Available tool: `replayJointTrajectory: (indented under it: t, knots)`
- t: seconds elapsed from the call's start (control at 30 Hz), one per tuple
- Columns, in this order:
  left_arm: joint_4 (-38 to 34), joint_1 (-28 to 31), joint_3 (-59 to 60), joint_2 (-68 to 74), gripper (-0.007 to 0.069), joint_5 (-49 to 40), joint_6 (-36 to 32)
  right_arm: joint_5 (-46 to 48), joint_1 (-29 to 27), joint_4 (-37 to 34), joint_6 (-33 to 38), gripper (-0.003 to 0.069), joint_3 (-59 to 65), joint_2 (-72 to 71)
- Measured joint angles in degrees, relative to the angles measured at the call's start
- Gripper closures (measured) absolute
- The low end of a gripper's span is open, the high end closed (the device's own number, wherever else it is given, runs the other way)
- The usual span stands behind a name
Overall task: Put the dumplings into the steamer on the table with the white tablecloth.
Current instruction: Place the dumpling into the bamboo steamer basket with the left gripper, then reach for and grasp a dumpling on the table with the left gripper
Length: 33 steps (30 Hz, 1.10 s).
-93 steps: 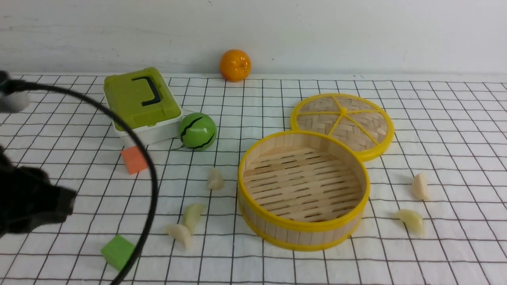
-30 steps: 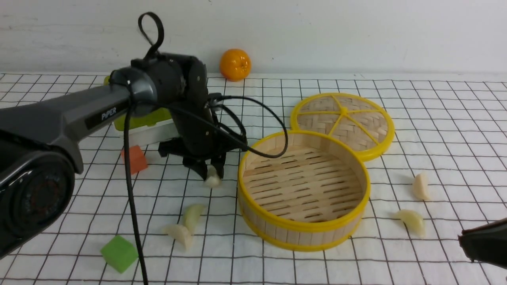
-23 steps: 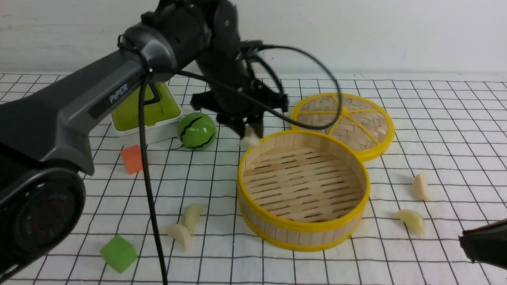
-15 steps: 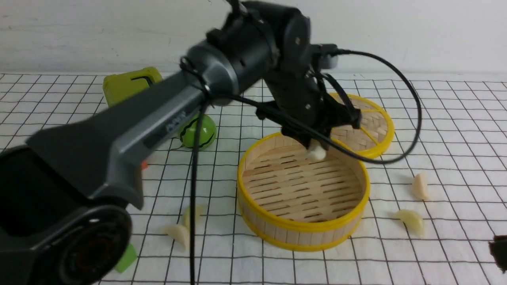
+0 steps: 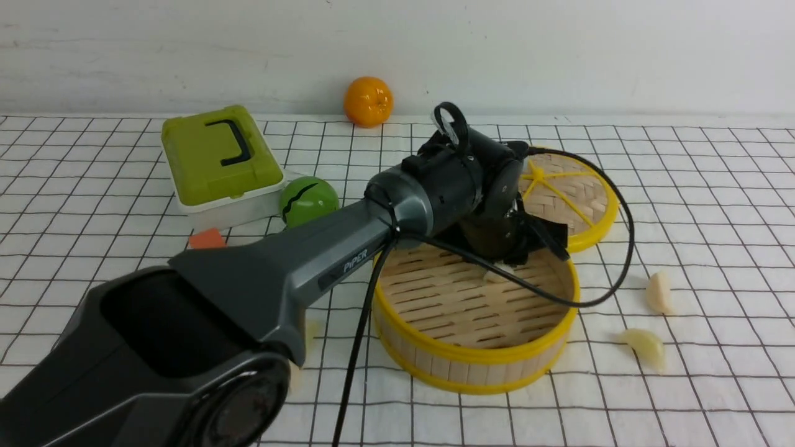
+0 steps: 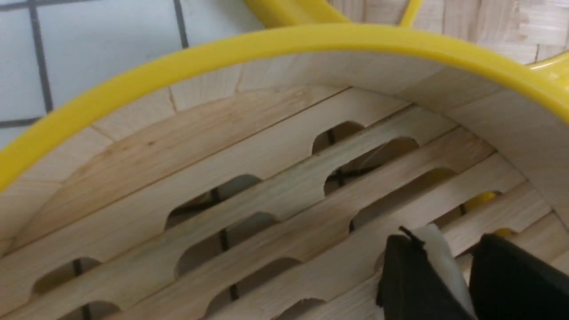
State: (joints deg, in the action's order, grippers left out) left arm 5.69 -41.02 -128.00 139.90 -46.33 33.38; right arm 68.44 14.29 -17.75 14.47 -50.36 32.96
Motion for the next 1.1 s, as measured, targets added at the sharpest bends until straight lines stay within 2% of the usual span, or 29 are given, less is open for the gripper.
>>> replayJointTrajectory:
  t: [0.07,0.17,0.2,0.27,0.33,0.37,0.43,0.5,0.63,0.83,0.97,1.0,1.1]
  knots:
    - [0.5,0.0,-0.1,0.0,0.0494,0.8,0.1,0.0,0.0,0.8,-0.3,0.0624,0.0,0.0]
    - [0.8,0.0,-0.1,0.0,0.0458,0.5,0.1,-0.2,0.0,1.4,-0.3,0.0622,0.0,0.0]
    - [1.4,-0.1,-0.1,-0.1,0.0385,-0.6,0.2,-0.2,0.0,1.5,-0.4,0.0622,0.0,0.0]
    - [2.4,-0.1,-0.1,-0.7,0.0301,-2.8,0.3,-0.3,0.0,1.5,-0.6,0.0622,0.0,-0.1]
    - [3.3,-0.1,-0.5,-1.8,0.024,-5.3,0.3,-0.3,0.0,1.5,-0.9,0.0622,0.0,-0.1]
    - [3.5,-0.1,-0.5,-1.8,0.024,-5.3,0.3,-0.4,0.0,1.5,-1.0,0.0621,0.0,-0.1]
    - [5.3,-0.1,-2.7,-4.8,0.0158,-11.5,-0.6,-0.5,0.0,1.5,-1.8,0.062,0.0,-0.2]
    - [6.0,-0.1,-3.8,-6.1,0.0144,-13.8,-1.5,-0.6,0.0,1.5,-1.9,0.0619,0.0,-0.2]
    - [8.4,-0.1,-7.2,-12.6,0.0122,-22.9,-8.4,-1.9,0.0,1.5,-2.0,0.0617,0.0,-0.3]
    - [6.6,2.2,-2.0,-22.9,0.0122,-24.7,-12.4,-5.3,0.0,1.1,-2.0,0.0613,0.0,-0.3]
    - [3.2,8.5,11.3,-33.3,0.0122,-24.7,-12.6,-6.5,0.0,-0.9,-2.0,0.0608,0.0,-0.3]
    - [3.1,8.5,12.0,-33.3,0.0122,-24.7,-12.6,-6.6,0.0,-0.9,-2.0,0.0607,0.0,-0.3]
    - [2.1,13.2,26.4,-40.9,0.0122,-24.6,-12.6,-6.8,0.0,-1.6,-2.0,0.0604,0.0,-0.3]
